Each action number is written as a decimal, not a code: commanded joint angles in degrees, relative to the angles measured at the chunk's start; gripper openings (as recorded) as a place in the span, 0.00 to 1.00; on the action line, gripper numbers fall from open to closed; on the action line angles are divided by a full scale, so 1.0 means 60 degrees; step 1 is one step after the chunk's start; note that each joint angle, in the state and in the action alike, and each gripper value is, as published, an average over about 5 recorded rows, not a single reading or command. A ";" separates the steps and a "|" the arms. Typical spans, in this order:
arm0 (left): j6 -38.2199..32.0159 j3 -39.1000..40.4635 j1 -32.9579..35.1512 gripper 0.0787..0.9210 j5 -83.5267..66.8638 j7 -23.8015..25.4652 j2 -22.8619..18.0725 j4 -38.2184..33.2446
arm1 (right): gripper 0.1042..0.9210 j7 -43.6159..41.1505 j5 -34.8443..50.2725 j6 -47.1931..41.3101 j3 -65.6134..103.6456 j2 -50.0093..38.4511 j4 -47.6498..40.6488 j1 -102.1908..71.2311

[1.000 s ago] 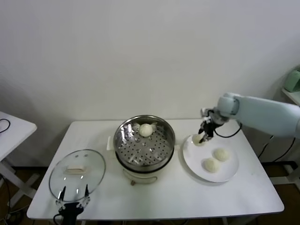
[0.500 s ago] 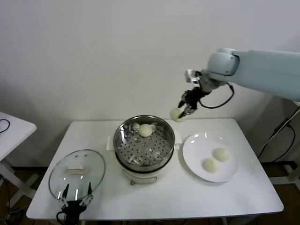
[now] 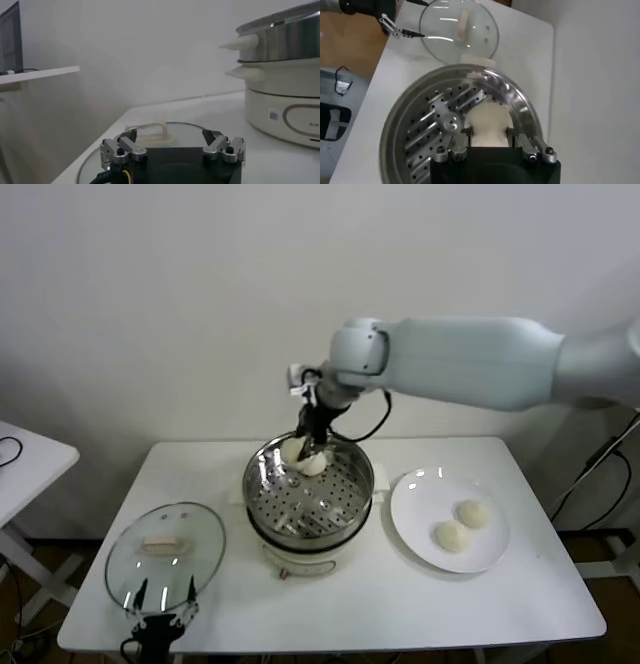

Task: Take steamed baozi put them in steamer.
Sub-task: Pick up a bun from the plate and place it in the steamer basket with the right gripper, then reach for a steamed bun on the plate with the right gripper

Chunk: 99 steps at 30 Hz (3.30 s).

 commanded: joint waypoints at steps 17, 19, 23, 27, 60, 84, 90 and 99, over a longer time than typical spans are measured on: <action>-0.0091 0.0002 -0.0087 0.88 0.0110 -0.0008 -0.0016 0.0208 | 0.59 0.0311 -0.1135 -0.0001 0.0490 0.1232 -0.1517 -0.2148; -0.0090 0.0003 -0.0097 0.88 0.0115 -0.0006 -0.0018 0.0214 | 0.67 0.0326 -0.1206 -0.0006 0.0534 0.1137 -0.1456 -0.2135; -0.0082 0.0006 -0.0127 0.88 0.0137 -0.0002 -0.0028 0.0218 | 0.80 0.0342 -0.1197 0.0021 0.0748 0.0726 -0.1225 -0.1903; -0.0075 -0.0002 -0.0150 0.88 0.0151 -0.0006 -0.0032 0.0224 | 0.87 -0.0151 -0.0879 0.0349 0.0582 -0.0165 -0.0608 -0.0945; -0.0100 0.0017 -0.0219 0.88 0.0363 -0.0037 -0.0174 0.0511 | 0.88 -0.1400 -0.5467 0.2238 -0.1081 -0.6438 0.0698 -0.2540; -0.0234 -0.0034 -0.0068 0.88 0.0492 -0.0103 -0.0173 0.0528 | 0.88 -0.0701 -0.6221 0.1805 0.0755 -0.5721 -0.0302 -0.4526; -0.0224 -0.0022 -0.0124 0.88 0.0516 -0.0109 -0.0198 0.0555 | 0.85 -0.0707 -0.6196 0.1808 0.0774 -0.5667 -0.0397 -0.4496; -0.0247 -0.0025 -0.0132 0.88 0.0536 -0.0134 -0.0198 0.0590 | 0.73 -0.0836 -0.6073 0.1889 0.0814 -0.5645 -0.0326 -0.4320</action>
